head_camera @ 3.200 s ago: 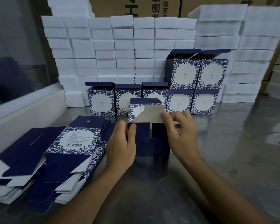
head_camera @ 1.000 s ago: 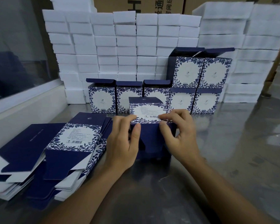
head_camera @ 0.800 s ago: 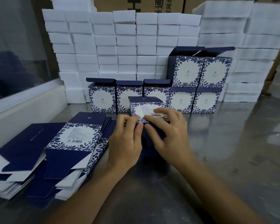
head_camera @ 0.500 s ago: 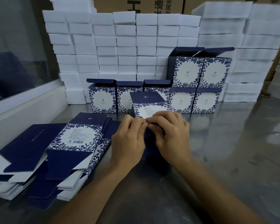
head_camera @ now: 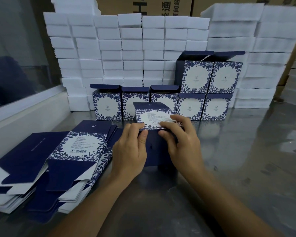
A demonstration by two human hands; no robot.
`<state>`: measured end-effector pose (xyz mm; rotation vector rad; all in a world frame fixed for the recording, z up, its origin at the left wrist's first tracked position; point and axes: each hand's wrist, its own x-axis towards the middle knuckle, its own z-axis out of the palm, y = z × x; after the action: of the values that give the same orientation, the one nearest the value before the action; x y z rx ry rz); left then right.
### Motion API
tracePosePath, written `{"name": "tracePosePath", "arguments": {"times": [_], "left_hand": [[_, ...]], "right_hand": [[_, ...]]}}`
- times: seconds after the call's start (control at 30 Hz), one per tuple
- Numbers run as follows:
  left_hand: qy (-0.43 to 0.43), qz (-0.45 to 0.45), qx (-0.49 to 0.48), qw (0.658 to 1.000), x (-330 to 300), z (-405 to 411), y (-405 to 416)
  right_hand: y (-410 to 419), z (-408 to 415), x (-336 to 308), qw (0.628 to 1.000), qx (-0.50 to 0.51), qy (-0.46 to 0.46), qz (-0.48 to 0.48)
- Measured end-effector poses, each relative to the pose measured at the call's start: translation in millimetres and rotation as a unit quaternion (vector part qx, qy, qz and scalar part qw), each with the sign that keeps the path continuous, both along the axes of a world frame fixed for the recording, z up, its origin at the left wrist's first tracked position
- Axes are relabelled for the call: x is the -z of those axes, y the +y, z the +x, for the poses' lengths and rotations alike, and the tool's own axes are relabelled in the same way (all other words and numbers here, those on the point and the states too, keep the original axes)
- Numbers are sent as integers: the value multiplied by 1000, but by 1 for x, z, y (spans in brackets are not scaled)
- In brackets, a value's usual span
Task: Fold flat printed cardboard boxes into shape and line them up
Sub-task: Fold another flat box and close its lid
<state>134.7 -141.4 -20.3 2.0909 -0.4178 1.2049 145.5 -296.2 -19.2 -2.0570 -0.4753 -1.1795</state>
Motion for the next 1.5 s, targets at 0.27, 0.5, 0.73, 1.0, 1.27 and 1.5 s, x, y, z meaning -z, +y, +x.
{"name": "tracePosePath", "arguments": {"times": [0.27,0.5,0.73,1.0,1.27,1.5], "left_hand": [[46,9,0,999,4,1,3],[106,13,7,994,12,5,6],[110,17,-10,994,13,8,9],[83,-35,-12,996,14,8,9],[85,-113,107,984,12,8,10],[57,-160,85,982,12,12,10]], "right_hand": [[-21,5,3,991,-23,115,63],[-24,11,7,980,-60,144,122],[-25,11,11,983,-45,177,14],[-16,5,10,979,-86,169,69],[-11,-2,-3,943,-167,168,232],[-13,4,-1,934,-191,147,264]]}}
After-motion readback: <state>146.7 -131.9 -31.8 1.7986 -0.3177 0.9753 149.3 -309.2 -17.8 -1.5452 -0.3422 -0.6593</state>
